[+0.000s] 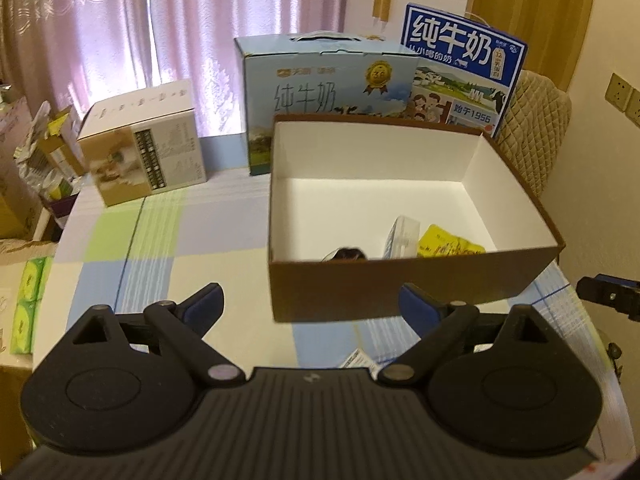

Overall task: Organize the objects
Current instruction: 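Withdraw both tools from the box toward the remaining items, then grasp the white plastic clip with the right tool while the left tool grasps the white-green ointment box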

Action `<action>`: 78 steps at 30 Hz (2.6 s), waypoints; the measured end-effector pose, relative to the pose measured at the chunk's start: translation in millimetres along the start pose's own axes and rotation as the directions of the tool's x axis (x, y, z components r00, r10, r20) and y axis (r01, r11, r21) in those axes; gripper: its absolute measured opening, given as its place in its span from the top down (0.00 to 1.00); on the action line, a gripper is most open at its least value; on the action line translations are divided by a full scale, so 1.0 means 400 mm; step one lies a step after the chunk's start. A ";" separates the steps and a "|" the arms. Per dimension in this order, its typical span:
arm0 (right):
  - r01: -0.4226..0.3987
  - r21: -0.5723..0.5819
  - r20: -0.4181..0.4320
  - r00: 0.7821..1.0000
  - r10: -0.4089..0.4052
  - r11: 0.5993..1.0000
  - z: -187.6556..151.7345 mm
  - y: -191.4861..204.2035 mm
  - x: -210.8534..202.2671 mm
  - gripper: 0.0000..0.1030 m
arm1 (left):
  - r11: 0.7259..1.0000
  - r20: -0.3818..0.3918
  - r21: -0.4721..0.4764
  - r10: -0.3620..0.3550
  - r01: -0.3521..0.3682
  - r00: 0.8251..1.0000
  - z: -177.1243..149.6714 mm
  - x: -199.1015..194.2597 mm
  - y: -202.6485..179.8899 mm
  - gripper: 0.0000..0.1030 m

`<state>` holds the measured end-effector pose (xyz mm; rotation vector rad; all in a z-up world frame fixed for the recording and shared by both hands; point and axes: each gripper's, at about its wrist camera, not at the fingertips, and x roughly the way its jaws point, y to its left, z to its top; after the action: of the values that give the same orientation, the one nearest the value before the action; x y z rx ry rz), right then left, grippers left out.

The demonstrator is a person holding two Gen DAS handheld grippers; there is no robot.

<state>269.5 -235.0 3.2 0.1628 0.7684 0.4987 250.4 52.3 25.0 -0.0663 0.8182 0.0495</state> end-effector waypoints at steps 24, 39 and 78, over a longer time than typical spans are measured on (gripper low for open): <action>-0.031 -0.138 -0.133 0.991 0.013 0.990 -0.176 0.089 0.008 0.34 | 0.999 -0.108 -0.032 -0.010 0.007 0.994 -0.167 -0.038 0.020 0.10; -0.048 -0.268 -0.177 0.984 0.000 0.962 -0.224 0.117 0.076 0.34 | 0.998 -0.172 -0.055 -0.004 -0.006 0.985 -0.229 -0.020 0.032 0.09; -0.058 -0.296 -0.176 0.984 0.006 0.954 -0.212 0.148 0.048 0.64 | 0.999 -0.208 0.037 0.006 0.001 0.978 -0.233 0.050 0.015 0.09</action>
<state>200.0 -177.2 -50.6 -0.1538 0.8511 0.6606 195.8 51.4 -53.4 -0.0357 1.0283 0.0300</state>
